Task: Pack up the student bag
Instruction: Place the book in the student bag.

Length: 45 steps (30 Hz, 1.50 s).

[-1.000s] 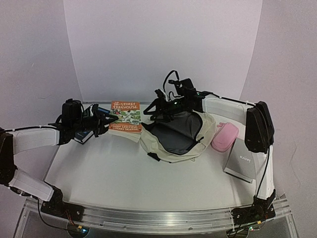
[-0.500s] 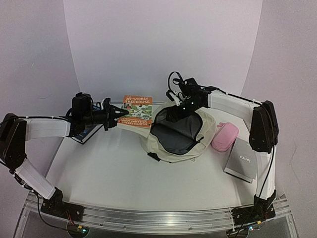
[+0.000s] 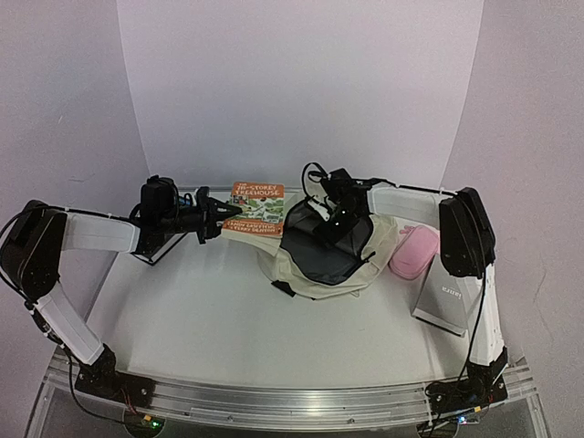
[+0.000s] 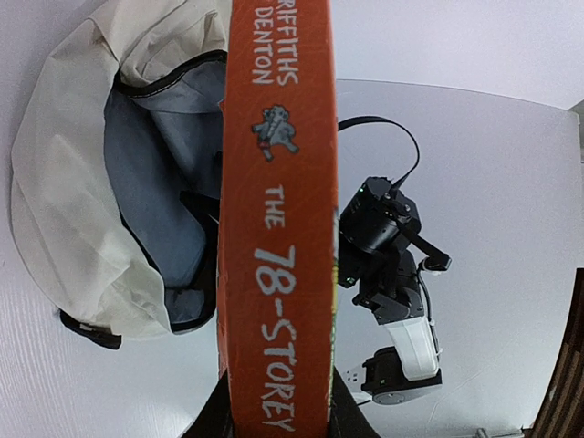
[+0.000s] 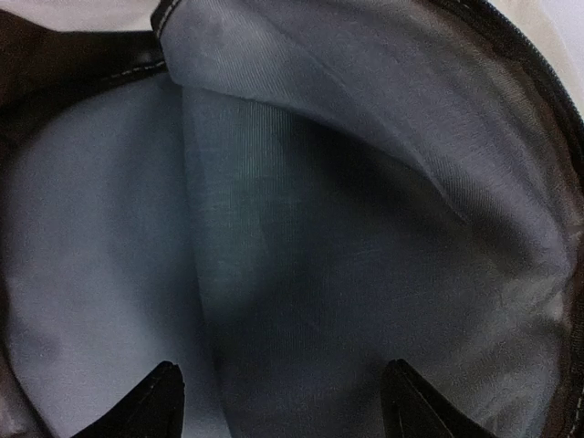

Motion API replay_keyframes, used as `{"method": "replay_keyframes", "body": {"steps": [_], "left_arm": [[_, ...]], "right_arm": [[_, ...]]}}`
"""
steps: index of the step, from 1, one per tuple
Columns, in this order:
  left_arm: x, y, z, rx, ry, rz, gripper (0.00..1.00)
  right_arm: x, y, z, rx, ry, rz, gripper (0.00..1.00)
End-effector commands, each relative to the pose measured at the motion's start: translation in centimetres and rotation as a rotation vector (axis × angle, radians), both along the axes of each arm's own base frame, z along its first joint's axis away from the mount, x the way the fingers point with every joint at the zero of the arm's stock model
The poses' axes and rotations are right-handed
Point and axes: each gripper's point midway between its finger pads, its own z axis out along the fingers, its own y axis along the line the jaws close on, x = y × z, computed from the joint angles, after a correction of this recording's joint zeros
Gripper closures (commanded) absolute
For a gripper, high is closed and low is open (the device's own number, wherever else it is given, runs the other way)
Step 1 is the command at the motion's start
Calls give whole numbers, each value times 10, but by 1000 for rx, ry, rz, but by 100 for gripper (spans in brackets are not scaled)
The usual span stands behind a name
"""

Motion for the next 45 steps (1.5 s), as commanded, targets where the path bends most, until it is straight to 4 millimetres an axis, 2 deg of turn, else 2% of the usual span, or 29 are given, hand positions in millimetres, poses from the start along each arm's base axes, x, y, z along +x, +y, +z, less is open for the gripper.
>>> {"method": "replay_keyframes", "body": {"steps": [1, 4, 8, 10, 14, 21, 25, 30, 34, 40, 45], "left_arm": [[-3, -6, 36, -78, -129, -42, 100], [-7, -10, 33, -78, -119, -64, 100], [-13, -15, 27, -75, -99, -99, 100], [-15, -17, 23, -72, -87, -116, 100], [-19, -25, 14, -61, -59, -161, 100], [-24, -54, -12, -68, 9, -239, 100], [-8, -63, -23, -75, 28, -232, 100], [19, -73, -27, -126, 44, -211, 100], [39, -63, -44, -94, 93, -94, 100], [56, -35, -89, 85, 205, 201, 100], [63, -24, -99, 127, 250, 297, 100]], "right_arm": [[11, -9, -1, -97, -71, 6, 36], [13, -5, 8, -78, -86, 5, 53], [12, 8, 38, 16, -104, -3, 86], [11, 16, 51, 69, -98, -3, 99], [8, 29, 72, 169, -62, -26, 100], [2, 52, 109, 358, -3, -66, 100], [-4, 58, 118, 417, 32, -70, 100], [-13, 60, 113, 434, 74, -64, 100], [-20, 58, 111, 435, 91, -60, 100], [-26, 60, 115, 476, 129, -89, 100], [-32, 65, 110, 484, 160, -82, 100]]}}
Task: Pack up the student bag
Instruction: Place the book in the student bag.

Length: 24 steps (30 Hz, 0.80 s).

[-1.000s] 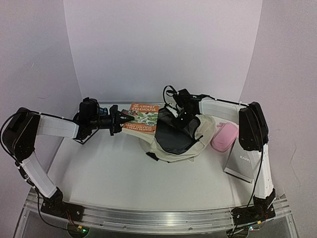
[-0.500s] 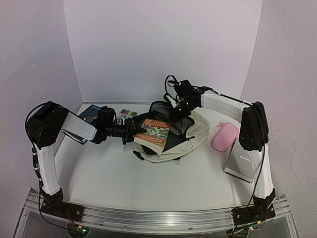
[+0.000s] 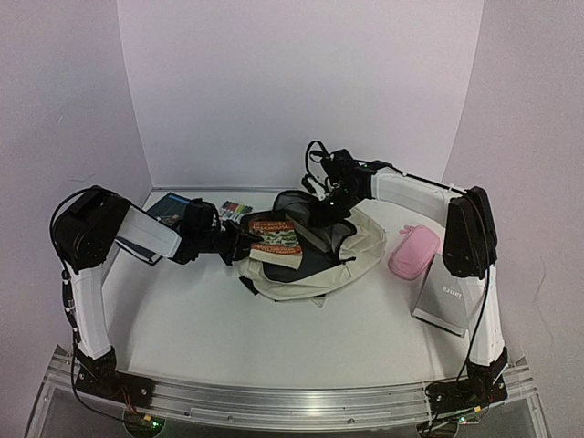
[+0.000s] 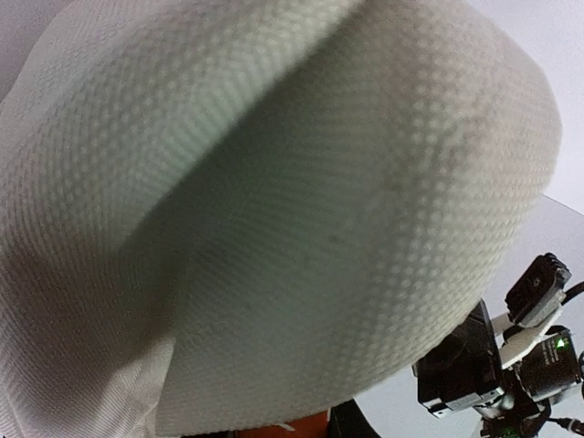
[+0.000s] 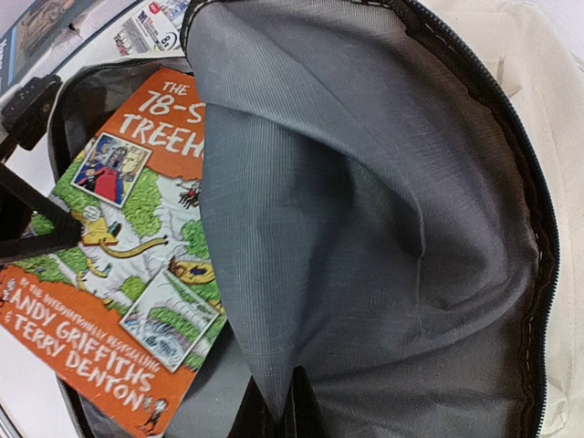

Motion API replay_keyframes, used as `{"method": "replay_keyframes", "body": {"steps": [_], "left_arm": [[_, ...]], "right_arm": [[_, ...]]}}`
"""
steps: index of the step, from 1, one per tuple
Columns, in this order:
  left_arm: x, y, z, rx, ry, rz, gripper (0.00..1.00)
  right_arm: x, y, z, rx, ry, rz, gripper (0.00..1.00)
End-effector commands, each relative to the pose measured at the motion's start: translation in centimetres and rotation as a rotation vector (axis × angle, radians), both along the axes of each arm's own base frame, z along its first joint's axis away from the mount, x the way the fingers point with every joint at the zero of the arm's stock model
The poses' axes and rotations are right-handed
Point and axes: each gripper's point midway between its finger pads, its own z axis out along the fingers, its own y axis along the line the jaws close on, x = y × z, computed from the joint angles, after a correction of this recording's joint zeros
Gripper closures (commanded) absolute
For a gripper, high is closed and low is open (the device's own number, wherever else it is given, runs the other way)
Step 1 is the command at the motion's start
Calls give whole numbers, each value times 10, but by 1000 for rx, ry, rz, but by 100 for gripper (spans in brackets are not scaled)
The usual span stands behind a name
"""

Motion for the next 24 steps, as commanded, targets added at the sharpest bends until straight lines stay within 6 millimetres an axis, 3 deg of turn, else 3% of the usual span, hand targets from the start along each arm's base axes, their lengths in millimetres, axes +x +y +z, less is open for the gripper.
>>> {"method": "replay_keyframes", "body": {"steps": [1, 4, 10, 14, 20, 24], "left_arm": [[20, 16, 30, 32, -75, 146, 100], [18, 3, 52, -18, -149, 76, 100], [9, -38, 137, -113, -374, -77, 100], [12, -45, 161, -121, -422, -86, 100], [22, -44, 155, -151, -422, -26, 100], [25, -40, 125, -154, -384, 17, 100]], "right_arm": [[-15, 17, 53, 118, -37, 37, 100], [-17, 18, 50, 122, -25, 40, 100], [-15, 22, 53, 133, -29, 38, 100], [-11, 23, 55, 136, -34, 26, 100], [-12, 23, 58, 149, -28, 17, 100], [-12, 25, 60, 157, -25, 15, 100]]}}
